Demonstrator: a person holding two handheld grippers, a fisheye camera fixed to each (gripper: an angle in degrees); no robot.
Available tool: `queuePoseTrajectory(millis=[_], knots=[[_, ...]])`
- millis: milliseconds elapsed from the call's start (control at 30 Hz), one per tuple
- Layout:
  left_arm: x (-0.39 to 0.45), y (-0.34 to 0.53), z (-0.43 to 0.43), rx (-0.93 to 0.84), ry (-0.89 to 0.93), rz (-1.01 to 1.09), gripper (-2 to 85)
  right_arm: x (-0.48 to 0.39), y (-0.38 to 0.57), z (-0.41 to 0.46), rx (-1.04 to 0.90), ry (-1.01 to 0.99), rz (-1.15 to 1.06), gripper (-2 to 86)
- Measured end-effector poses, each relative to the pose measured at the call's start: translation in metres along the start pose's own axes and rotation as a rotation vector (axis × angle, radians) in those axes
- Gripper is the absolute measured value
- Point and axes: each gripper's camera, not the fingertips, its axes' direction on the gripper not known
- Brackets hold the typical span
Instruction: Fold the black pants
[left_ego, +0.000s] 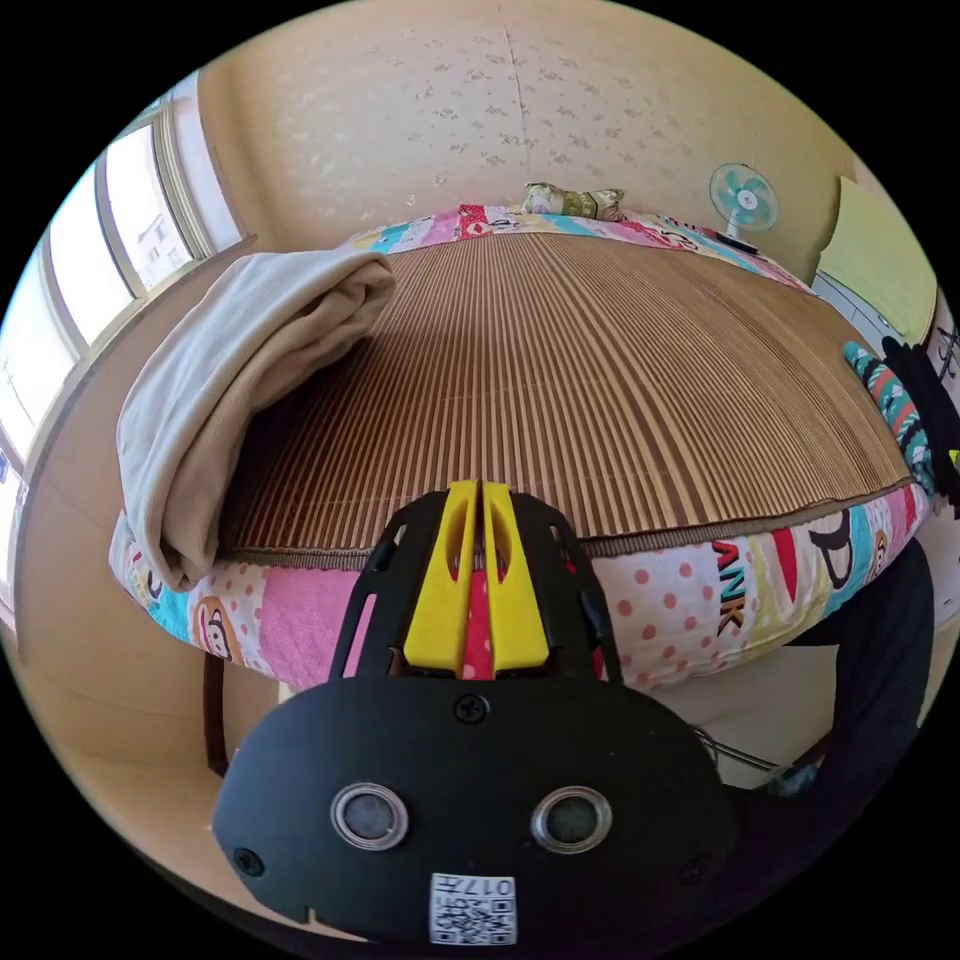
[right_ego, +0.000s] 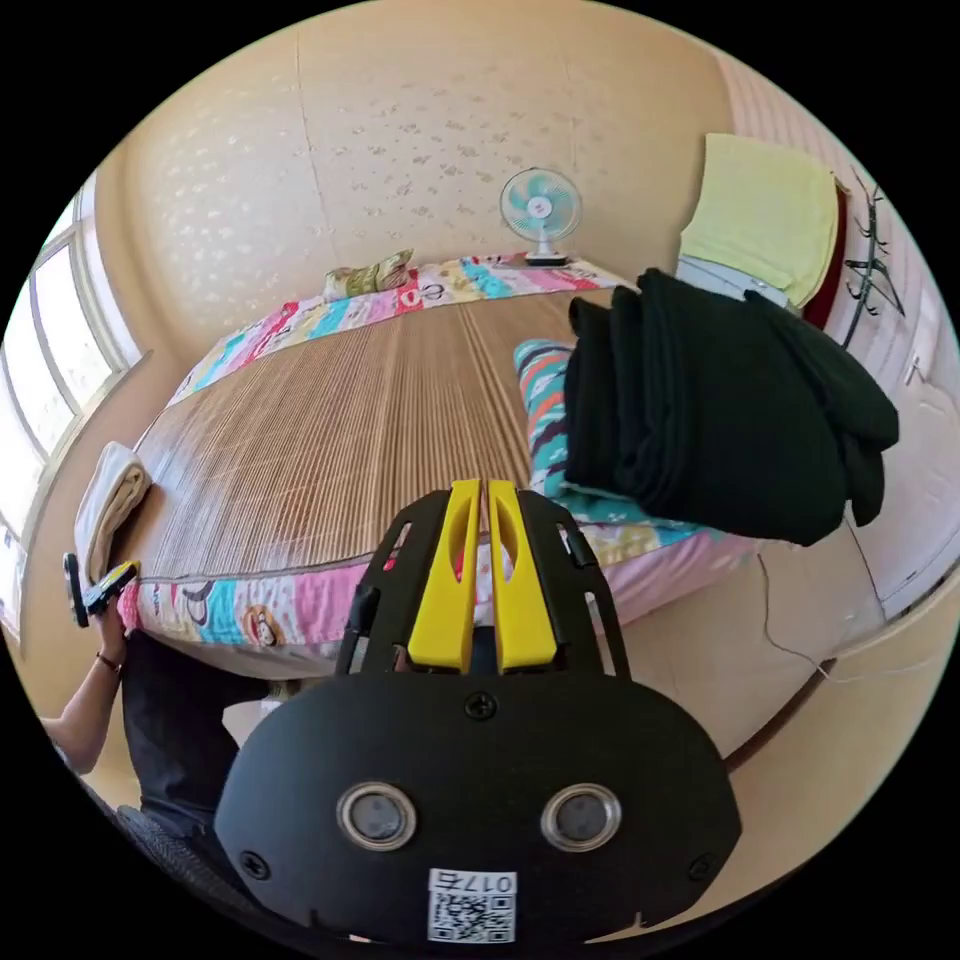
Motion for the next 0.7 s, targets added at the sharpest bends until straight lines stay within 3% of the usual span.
queuePoseTrajectory(millis=[100,267,367,533,700], knots=[[-0.005,0.003,0.011,0.009,-0.013,-0.001,-1.0,0.017,-0.017,-0.011,0.028,0.189,0.103,5.7],[-0.045,0.013,0.026,0.018,0.100,-0.067,-1.0,0.035,-0.023,-0.003,-0.001,0.287,0.166,11.8],[-0.053,0.017,0.034,0.017,0.091,-0.060,-1.0,0.041,-0.014,0.016,-0.024,0.196,0.192,12.5],[-0.072,0.021,0.047,0.018,0.082,-0.058,-1.0,0.042,-0.010,0.002,0.046,0.131,0.445,6.6],[-0.103,0.024,0.059,0.019,0.138,-0.086,-1.0,0.013,-0.012,-0.008,0.214,-0.267,0.549,4.0]])
